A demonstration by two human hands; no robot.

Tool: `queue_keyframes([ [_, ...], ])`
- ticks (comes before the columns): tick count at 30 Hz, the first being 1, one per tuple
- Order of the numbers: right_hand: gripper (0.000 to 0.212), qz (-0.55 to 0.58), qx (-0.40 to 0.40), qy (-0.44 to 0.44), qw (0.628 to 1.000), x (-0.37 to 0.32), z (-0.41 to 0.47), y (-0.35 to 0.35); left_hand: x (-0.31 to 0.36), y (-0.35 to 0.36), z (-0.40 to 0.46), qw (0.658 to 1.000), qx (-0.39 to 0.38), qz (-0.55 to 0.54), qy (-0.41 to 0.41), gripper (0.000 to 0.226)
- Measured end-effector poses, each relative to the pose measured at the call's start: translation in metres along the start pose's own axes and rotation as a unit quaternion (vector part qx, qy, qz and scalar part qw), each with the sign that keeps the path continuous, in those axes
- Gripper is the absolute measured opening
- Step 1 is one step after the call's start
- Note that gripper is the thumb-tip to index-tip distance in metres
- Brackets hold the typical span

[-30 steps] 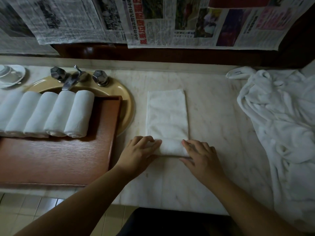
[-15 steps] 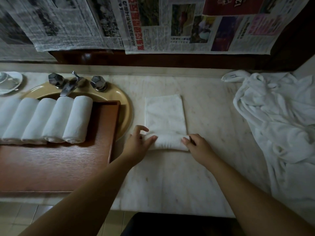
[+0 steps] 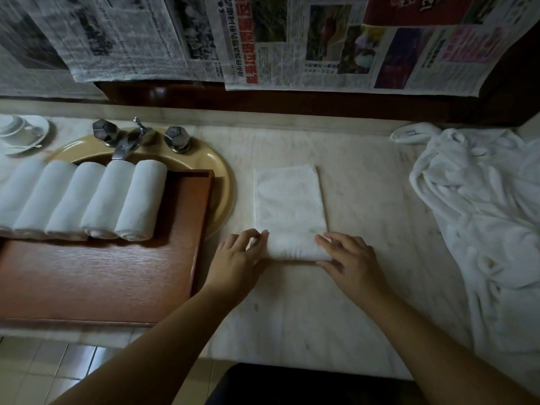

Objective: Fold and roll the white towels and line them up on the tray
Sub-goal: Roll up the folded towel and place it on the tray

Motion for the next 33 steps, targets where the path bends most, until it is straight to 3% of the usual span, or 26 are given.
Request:
queue_keyframes([
  [3,0.046,0.027,-0.038,0.010,0.999,0.006,0.006,0.003,-0.009,0.001,0.008,0.996,-0.027,-0.072,-0.051,0.055],
  [6,0.040,0.130,-0.087,0.089,0.984,0.010,0.020,0.010,-0.017,0.002,0.018,0.978,-0.061,-0.155,-0.127,0.051],
  [11,0.029,0.229,-0.117,0.219,0.941,0.015,0.040,0.021,-0.026,0.003,0.031,0.905,-0.076,-0.310,-0.283,0.043],
  [16,0.022,0.250,-0.121,0.313,0.908,0.026,0.054,0.033,-0.028,0.001,0.041,0.846,-0.026,-0.394,-0.359,0.041],
  [19,0.020,0.262,-0.123,0.332,0.898,0.031,0.056,0.036,-0.027,-0.004,0.049,0.862,-0.013,-0.366,-0.350,0.024],
  [21,0.013,0.250,-0.064,0.299,0.919,0.026,0.055,0.025,-0.029,-0.007,0.051,0.903,-0.001,-0.292,-0.317,0.021],
  [23,0.008,0.191,0.015,0.209,0.959,0.016,0.050,0.010,-0.026,-0.008,0.052,0.964,0.020,-0.151,-0.216,0.026],
  [25,0.014,0.100,0.058,0.098,0.988,0.005,0.040,0.003,-0.017,-0.010,0.048,0.993,0.039,-0.060,-0.093,0.032],
  [27,0.027,0.056,0.063,0.033,0.996,0.004,0.031,-0.001,-0.011,-0.010,0.041,0.999,0.011,-0.033,0.000,0.047],
  [29,0.040,0.061,0.037,0.008,0.997,0.008,0.025,-0.004,-0.015,-0.007,0.035,0.999,-0.017,-0.027,0.042,0.062],
  [33,0.046,0.111,-0.008,0.044,0.993,0.017,0.023,-0.006,-0.022,-0.001,0.040,0.993,-0.050,-0.104,-0.020,0.063],
])
Point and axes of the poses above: each hand's wrist, its own z-axis towards the middle knuckle, its own y-axis out of the palm, x = y × z, the point moved 5 cm from there along z, towards the middle knuckle, and after that the axes turned 6 degrees about y, right-handed, at the moved point
